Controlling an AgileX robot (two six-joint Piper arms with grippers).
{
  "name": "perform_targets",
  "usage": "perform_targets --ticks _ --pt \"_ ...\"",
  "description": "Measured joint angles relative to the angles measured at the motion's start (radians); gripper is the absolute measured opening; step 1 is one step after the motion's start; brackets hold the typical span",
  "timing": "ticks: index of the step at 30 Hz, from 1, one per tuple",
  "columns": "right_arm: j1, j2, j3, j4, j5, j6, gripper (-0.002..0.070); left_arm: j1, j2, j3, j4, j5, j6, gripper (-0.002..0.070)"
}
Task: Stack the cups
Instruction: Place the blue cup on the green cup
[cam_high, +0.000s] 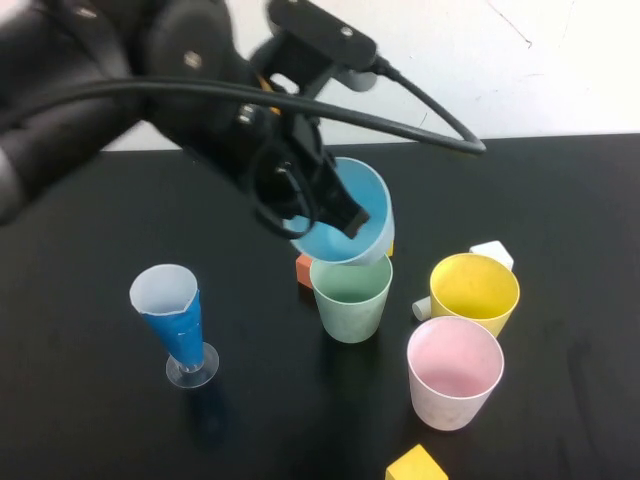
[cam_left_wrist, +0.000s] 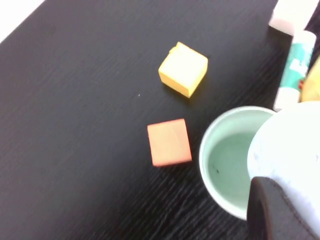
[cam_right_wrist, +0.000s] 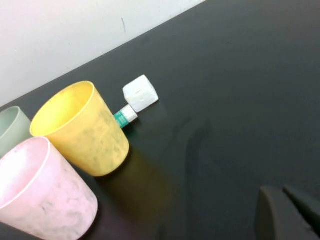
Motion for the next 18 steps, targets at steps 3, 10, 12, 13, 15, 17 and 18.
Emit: perform_targets --ticks 3,10,12,13,15,17,18 --pt "0.0 0.0 0.0 0.0 0.0 0.0 -0.0003 0.0 0.062 0.0 0.0 -0.032 -0.009 0.0007" --pt "0.0 0.0 0.0 0.0 0.0 0.0 -0.0003 0.0 0.172 0.0 0.048 -0.049 -0.041 0.0022" --pt "0.0 0.0 0.0 0.001 0.0 0.0 -0.0003 0.0 0.186 0.0 0.068 -0.051 -0.05 0.005" --pt "0.0 0.0 0.0 0.001 0.0 0.0 -0.0003 0.0 0.189 0.0 0.073 -0.053 -0.055 0.0066" --pt "0.0 0.0 0.0 0.001 0.0 0.0 -0.0003 0.0 0.195 -0.001 0.073 -0.053 -0.059 0.0112" --pt "0.0 0.0 0.0 0.002 0.0 0.0 -0.0003 0.0 0.204 -0.012 0.071 -0.053 -0.066 0.0165" --pt "0.0 0.0 0.0 0.002 0.0 0.0 -0.0003 0.002 0.208 -0.018 0.07 -0.054 -0.068 0.0199"
